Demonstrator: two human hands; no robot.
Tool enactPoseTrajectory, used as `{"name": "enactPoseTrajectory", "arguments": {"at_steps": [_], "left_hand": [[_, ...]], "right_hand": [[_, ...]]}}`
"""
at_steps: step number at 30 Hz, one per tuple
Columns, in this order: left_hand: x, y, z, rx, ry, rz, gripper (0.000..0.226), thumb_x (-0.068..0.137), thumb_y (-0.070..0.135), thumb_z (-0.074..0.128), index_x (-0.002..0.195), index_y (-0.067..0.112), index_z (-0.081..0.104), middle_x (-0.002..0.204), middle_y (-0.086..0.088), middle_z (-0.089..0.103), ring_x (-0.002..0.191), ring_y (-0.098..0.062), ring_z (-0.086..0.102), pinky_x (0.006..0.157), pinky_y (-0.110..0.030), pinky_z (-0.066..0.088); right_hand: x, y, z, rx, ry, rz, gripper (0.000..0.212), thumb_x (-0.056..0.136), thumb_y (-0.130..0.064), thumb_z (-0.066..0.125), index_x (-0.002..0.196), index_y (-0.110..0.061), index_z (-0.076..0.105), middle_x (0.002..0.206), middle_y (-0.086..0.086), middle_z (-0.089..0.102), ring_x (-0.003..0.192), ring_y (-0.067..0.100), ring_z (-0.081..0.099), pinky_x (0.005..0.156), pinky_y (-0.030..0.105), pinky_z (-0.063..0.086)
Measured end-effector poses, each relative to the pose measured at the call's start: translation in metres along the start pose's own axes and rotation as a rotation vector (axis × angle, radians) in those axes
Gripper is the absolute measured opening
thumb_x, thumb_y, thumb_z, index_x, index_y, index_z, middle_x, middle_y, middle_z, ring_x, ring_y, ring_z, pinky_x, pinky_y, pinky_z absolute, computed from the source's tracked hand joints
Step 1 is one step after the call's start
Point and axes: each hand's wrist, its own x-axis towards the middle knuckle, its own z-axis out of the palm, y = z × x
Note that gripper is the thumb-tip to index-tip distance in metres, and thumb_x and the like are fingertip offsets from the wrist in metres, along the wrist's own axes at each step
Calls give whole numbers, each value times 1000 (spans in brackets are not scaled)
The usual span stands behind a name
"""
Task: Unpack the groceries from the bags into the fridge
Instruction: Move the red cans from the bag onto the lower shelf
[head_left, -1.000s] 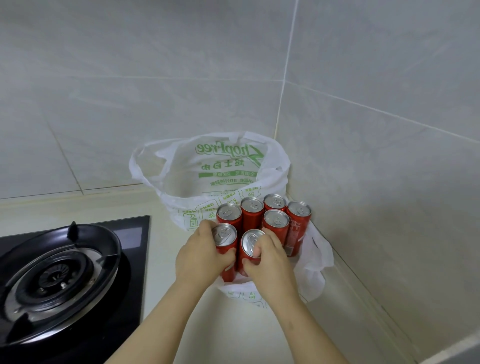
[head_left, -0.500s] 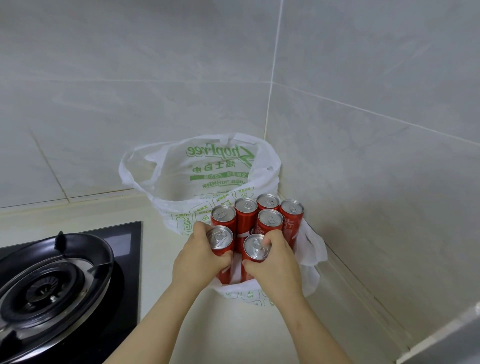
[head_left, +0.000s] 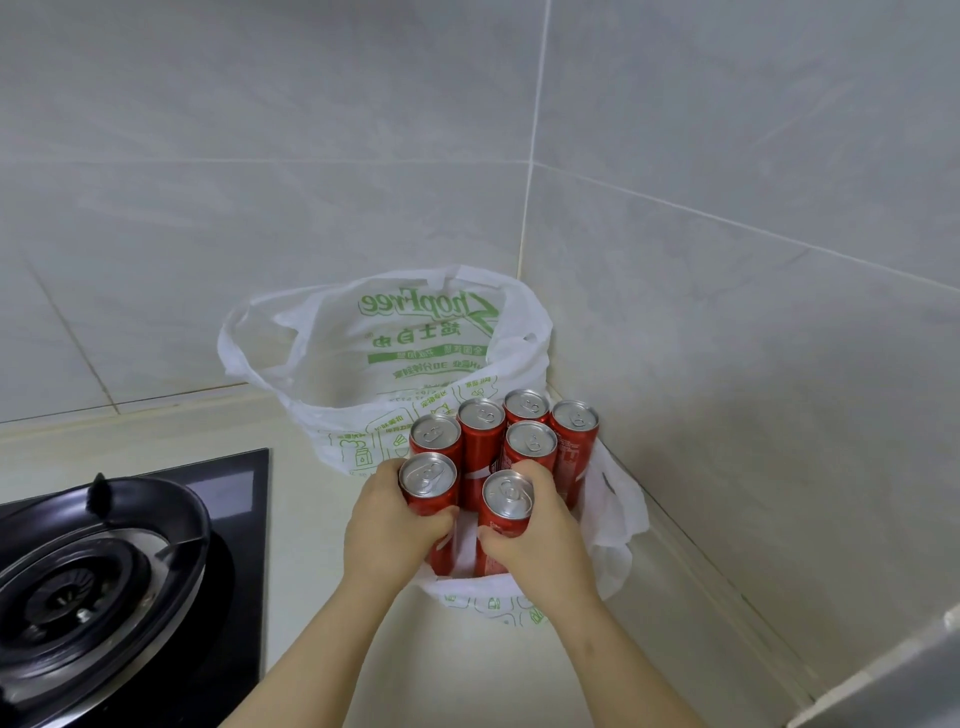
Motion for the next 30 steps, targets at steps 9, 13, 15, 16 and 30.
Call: {"name": "enactPoseTrajectory", "arguments": {"at_steps": [9,13,15,16,30], "left_hand": [[-17,5,5,-40,-21,1,52,48,35,71,95,33,48,88,16,59,83,-7,57,63,-17,42],[-14,5,8,-54,-52,-1,51,56,26,78,95,30,46,91,14,58,84,-7,57,64,-16,41],[-17,3,10,-103,-47,7,50,55,26,78,94,31,46,93,14,60,85,1,57,64,-16,42],[-19,2,12,-137,-39,8,50,57,23,79,93,33,46,94,14,60,84,5,57,64,-15,42],[-24,-11,25,-113,7,-32,58,63,9,83,91,41,43,93,20,59,80,26,51,63,3,39]], "right_hand": [[1,5,-2,89,-53,9,58,66,-16,76,99,-50,41,97,-18,62,96,2,58,83,27,49],[-1,7,-1,123,-42,-3,61,66,-16,75,101,-52,39,99,-20,61,98,3,58,85,29,49],[-2,8,1,145,-30,-9,62,65,-14,75,98,-53,40,99,-22,61,98,0,58,85,28,48],[-2,10,2,164,-28,-1,63,64,-14,75,98,-53,40,99,-23,61,98,0,58,86,28,48],[7,41,17,325,-126,134,73,56,-20,76,120,-36,45,105,-15,65,96,2,63,85,40,55]]}}
